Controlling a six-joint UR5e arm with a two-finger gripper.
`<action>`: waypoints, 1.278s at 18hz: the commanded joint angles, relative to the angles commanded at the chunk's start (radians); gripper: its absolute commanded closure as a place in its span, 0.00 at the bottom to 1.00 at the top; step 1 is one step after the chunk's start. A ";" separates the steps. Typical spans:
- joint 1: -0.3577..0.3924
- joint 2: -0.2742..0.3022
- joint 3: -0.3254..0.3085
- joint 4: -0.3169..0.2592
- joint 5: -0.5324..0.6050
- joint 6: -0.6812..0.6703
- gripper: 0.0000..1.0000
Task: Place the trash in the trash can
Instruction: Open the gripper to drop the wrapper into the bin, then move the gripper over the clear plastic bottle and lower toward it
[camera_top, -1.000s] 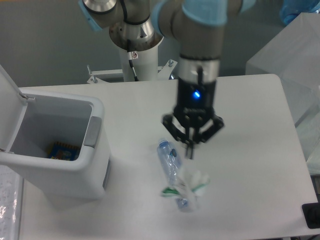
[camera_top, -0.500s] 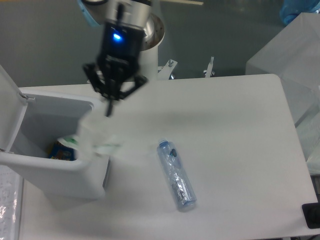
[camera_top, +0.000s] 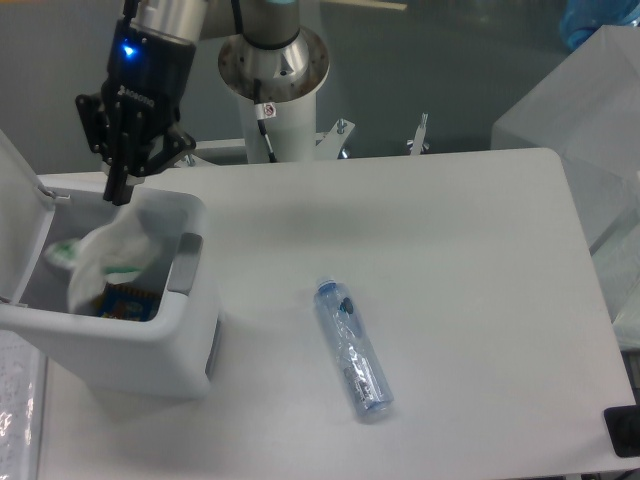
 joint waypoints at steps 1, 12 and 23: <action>0.000 -0.002 0.000 0.000 0.003 0.000 0.00; 0.261 -0.219 0.182 0.006 -0.050 -0.152 0.00; 0.299 -0.506 0.311 -0.018 0.101 -0.179 0.00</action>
